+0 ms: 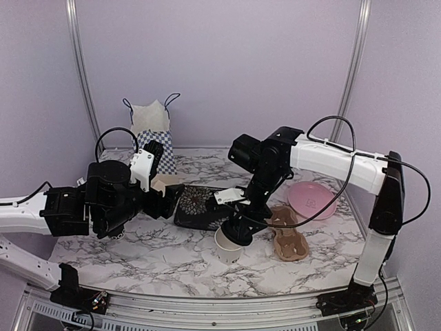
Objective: Pack the takeout coffee
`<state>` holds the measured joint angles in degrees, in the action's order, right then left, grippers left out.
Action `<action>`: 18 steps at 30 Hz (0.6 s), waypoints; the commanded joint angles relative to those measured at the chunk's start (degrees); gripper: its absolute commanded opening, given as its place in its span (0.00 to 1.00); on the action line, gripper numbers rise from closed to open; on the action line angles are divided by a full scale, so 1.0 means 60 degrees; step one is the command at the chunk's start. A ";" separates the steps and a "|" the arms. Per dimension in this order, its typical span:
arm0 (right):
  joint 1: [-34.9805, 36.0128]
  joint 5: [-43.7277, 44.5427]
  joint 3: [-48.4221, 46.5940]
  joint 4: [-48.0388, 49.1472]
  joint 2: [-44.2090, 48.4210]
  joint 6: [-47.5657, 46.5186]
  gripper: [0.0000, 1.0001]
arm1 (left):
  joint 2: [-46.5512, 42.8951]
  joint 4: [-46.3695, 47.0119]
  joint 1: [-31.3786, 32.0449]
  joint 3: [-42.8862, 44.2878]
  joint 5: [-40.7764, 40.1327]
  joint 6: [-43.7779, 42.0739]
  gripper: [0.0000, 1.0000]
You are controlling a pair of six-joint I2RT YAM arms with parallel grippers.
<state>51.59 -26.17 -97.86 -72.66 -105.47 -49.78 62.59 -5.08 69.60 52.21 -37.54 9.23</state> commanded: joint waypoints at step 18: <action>0.0329 0.0561 -0.0741 -0.0079 -0.0489 0.0077 0.65 | -0.0169 0.0408 0.0016 -0.0540 -0.0137 0.0027 0.88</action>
<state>52.73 -23.18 -100.22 -72.71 -107.48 -49.58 62.54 -4.19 69.60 49.76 -37.58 9.23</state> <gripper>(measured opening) 0.685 0.881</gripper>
